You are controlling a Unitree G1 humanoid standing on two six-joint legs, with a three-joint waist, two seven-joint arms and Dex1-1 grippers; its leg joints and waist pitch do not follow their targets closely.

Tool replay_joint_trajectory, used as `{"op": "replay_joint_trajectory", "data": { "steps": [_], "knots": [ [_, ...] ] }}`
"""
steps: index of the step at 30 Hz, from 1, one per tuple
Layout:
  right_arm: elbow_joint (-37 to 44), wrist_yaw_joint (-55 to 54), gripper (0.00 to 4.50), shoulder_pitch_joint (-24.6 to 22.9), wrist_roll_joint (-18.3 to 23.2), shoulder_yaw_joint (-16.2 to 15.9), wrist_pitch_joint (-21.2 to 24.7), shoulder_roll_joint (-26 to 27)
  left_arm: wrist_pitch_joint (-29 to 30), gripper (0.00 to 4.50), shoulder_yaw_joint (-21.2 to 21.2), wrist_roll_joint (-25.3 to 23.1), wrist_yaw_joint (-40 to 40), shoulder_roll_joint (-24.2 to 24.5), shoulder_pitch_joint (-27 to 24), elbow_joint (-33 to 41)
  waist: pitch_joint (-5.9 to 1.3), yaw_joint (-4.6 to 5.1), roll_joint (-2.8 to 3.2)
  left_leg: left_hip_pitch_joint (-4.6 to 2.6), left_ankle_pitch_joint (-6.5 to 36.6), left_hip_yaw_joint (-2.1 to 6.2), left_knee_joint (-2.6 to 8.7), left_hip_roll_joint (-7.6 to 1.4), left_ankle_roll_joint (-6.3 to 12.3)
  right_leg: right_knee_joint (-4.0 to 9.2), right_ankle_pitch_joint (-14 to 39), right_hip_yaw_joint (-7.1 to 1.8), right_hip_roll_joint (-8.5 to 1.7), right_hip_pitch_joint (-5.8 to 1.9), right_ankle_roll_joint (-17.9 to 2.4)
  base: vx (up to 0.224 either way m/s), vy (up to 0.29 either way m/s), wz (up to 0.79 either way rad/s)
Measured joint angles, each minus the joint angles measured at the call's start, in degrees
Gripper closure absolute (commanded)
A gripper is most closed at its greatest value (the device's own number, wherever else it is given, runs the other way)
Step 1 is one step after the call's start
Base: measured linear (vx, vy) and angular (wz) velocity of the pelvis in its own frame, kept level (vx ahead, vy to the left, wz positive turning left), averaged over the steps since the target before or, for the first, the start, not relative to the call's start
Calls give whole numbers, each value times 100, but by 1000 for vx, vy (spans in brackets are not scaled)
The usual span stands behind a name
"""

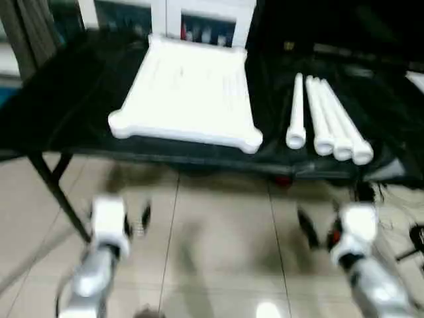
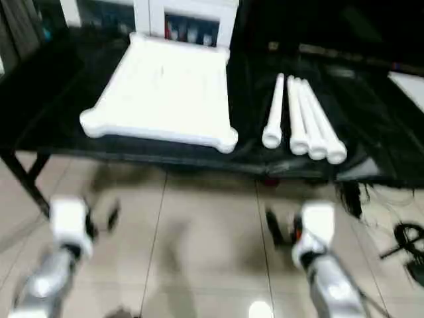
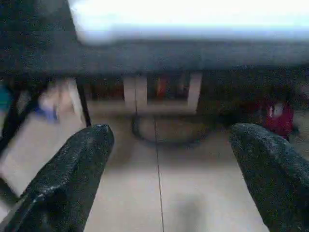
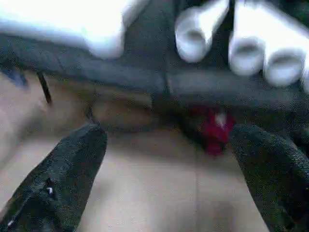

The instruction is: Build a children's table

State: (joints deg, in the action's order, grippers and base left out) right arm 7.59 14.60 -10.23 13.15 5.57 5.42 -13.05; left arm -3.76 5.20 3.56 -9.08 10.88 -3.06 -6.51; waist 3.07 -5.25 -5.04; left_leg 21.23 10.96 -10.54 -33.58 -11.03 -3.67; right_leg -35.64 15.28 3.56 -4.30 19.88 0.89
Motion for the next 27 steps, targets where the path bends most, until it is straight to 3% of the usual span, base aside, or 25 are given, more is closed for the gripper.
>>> {"op": "replay_joint_trajectory", "data": {
  "steps": [5, 11, 13, 15, 23, 27],
  "knots": [
    [592, -243, 0, 400, -79, -37, 22, -3, 140, 7, 312, -286, 489, 253, 467, 4, -6, 55, -16, -11, -18, 2, 33, 4, -27, 53, -55, -1, 0, 7, 46, -12, 1, -1],
    [723, -651, 0, 1134, -270, 30, 707, 35, -37, 7, 371, -462, 548, 780, 1391, -1505, -23, 24, -53, 3, -36, 3, 28, 9, -45, 50, -101, -19, 5, 16, 24, 0, 0, 0],
    [446, -639, 0, 1369, -274, 12, 813, -25, -61, 7, 362, -495, 485, 959, 1871, -2135, -28, 7, -69, 12, -37, 3, 26, 8, -42, 49, -101, -18, 8, 23, 24, 0, 0, 0],
    [269, -619, 0, 1457, -274, 12, 819, -66, -93, 7, 358, -500, 437, 1030, 2100, -2317, -28, 6, -68, 12, -35, 2, 21, 12, -41, 48, -101, -21, 6, 21, 25, 0, 0, 0],
    [-881, -266, 0, 2124, -476, -180, 760, -254, -251, 7, 201, -322, -752, 1100, 3437, -3669, -19, 8, -88, 8, -45, -3, 17, 9, -32, 27, -101, -24, 4, 27, 14, 0, 0, 0],
    [-1147, -144, 0, 2362, -480, -170, 739, -372, -303, 7, 113, -400, -821, 1261, 4118, -4374, -2, 6, -139, 6, -55, -3, 12, 8, -28, 13, -103, -24, 3, 30, 10, 0, 0, 0]
  ]
}}
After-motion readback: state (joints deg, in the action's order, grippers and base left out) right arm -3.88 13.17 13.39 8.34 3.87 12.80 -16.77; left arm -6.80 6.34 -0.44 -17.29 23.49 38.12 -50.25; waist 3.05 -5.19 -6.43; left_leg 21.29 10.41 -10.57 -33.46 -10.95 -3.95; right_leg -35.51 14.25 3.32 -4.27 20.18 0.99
